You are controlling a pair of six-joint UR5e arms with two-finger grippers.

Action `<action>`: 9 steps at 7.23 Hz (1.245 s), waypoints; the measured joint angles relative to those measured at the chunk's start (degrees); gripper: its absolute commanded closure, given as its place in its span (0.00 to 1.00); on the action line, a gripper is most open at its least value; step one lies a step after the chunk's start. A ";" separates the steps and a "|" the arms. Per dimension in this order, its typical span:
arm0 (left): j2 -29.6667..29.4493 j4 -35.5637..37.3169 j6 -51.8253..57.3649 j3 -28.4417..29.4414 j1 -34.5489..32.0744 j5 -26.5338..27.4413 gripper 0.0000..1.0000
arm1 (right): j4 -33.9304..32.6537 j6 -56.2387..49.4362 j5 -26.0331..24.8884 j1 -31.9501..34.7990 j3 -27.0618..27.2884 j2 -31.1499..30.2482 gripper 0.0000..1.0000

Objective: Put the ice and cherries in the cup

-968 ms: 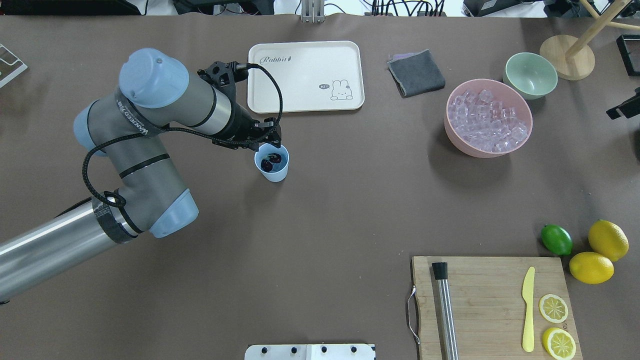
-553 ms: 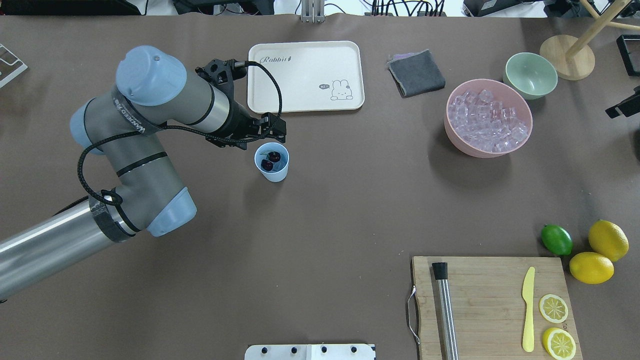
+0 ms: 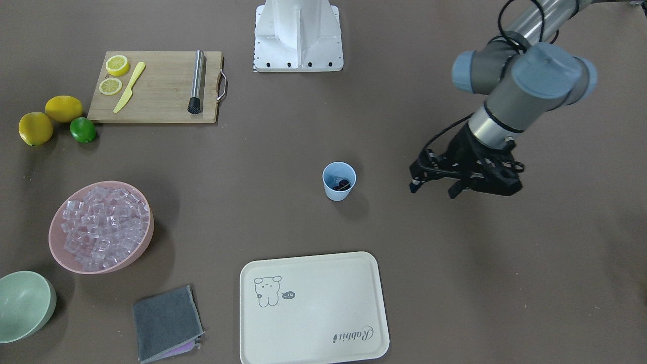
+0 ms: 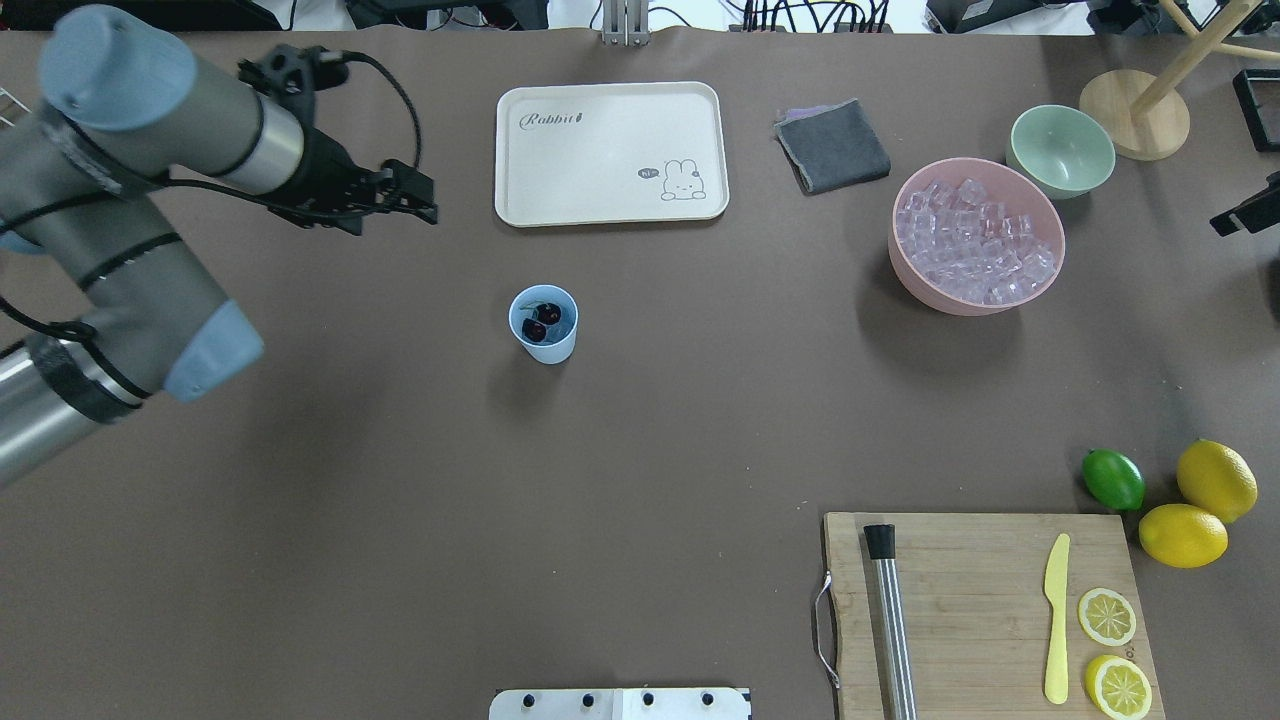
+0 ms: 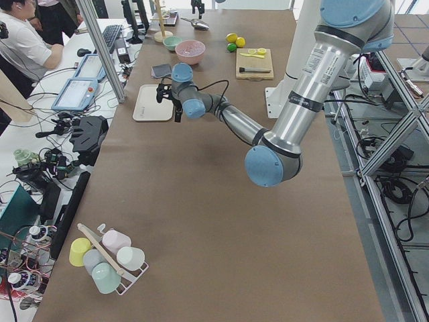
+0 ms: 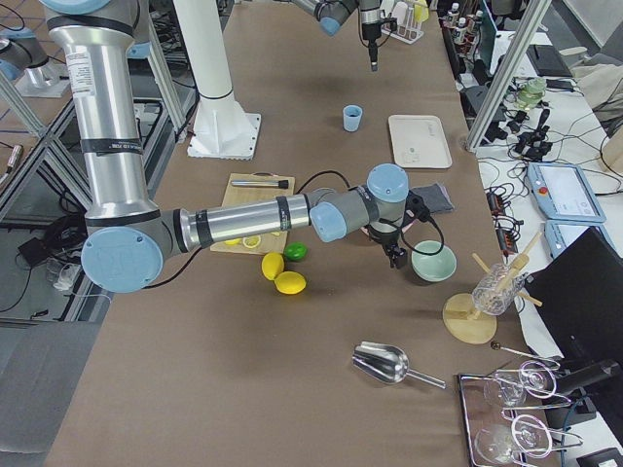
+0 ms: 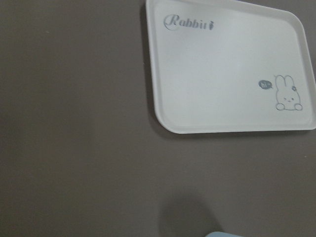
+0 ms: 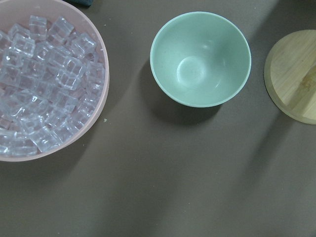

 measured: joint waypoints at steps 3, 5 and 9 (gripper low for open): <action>14.40 -0.46 15.60 -2.04 -13.98 -8.94 0.02 | 0.01 0.00 0.10 0.02 -0.01 -0.09 0.02; 24.36 -0.93 29.41 -2.51 -21.11 -9.67 0.02 | 0.00 0.00 -0.03 0.03 -0.01 -0.11 0.02; 42.44 -13.84 39.00 -2.51 -27.24 -12.81 0.02 | -0.13 0.00 -0.11 0.34 -0.38 -0.12 0.02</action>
